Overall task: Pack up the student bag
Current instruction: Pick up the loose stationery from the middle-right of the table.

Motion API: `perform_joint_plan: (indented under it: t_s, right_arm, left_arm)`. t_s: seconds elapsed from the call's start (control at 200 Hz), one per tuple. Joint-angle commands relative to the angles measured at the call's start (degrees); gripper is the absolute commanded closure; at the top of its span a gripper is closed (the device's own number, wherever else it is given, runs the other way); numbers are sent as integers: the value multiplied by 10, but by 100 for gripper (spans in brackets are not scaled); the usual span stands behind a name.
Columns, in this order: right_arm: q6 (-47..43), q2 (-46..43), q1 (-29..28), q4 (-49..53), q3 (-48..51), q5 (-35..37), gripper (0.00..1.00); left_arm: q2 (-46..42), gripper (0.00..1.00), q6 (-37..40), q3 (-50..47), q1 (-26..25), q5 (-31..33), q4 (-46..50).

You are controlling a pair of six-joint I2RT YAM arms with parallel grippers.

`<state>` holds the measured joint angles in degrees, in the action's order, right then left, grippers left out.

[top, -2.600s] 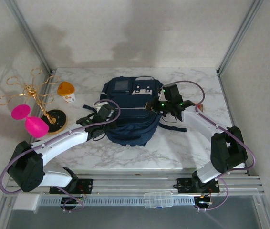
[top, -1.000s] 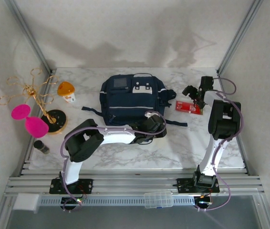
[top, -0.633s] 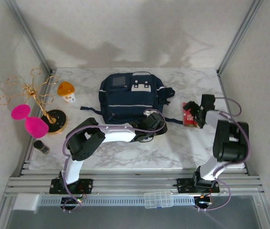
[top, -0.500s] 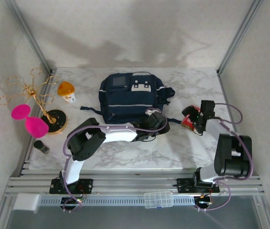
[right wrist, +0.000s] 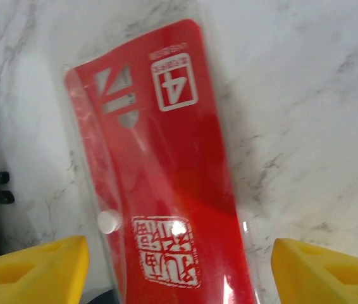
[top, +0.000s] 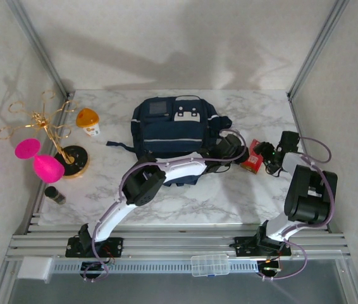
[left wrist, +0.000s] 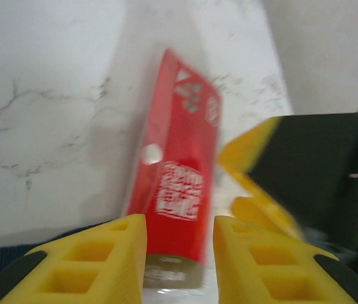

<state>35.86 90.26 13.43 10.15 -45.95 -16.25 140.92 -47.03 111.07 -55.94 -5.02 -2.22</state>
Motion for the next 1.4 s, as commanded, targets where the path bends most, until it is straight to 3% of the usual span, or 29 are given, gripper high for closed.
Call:
perform_joint_plan:
  t_s: [0.0,0.185,0.551,0.706,0.796,0.866,1.041,1.297,1.397]
  right_arm:
    - [-18,0,1,17,2,-21,25]
    - [-19,20,1,7,13,-61,28]
    - [-27,-18,2,-14,14,-164,27]
    - [-27,-27,2,-30,16,-219,28]
    - [-34,-37,3,-23,21,-209,31]
    - [-38,-33,3,-24,31,-196,37]
    - [-46,-17,3,-12,29,-163,65]
    - [-59,-28,3,9,9,-144,91]
    - [-59,-37,4,4,3,-161,99]
  left_arm:
    - [38,71,21,37,7,-25,38]
    - [63,79,16,53,9,-46,22]
    - [87,100,2,58,6,-42,108]
    - [72,100,-3,26,9,-51,94]
    - [67,100,-7,19,10,-55,84]
    - [66,100,-10,19,10,-60,78]
    - [60,100,-9,26,11,-61,80]
    - [46,100,-2,44,12,-62,89]
    - [30,90,5,45,13,-63,85]
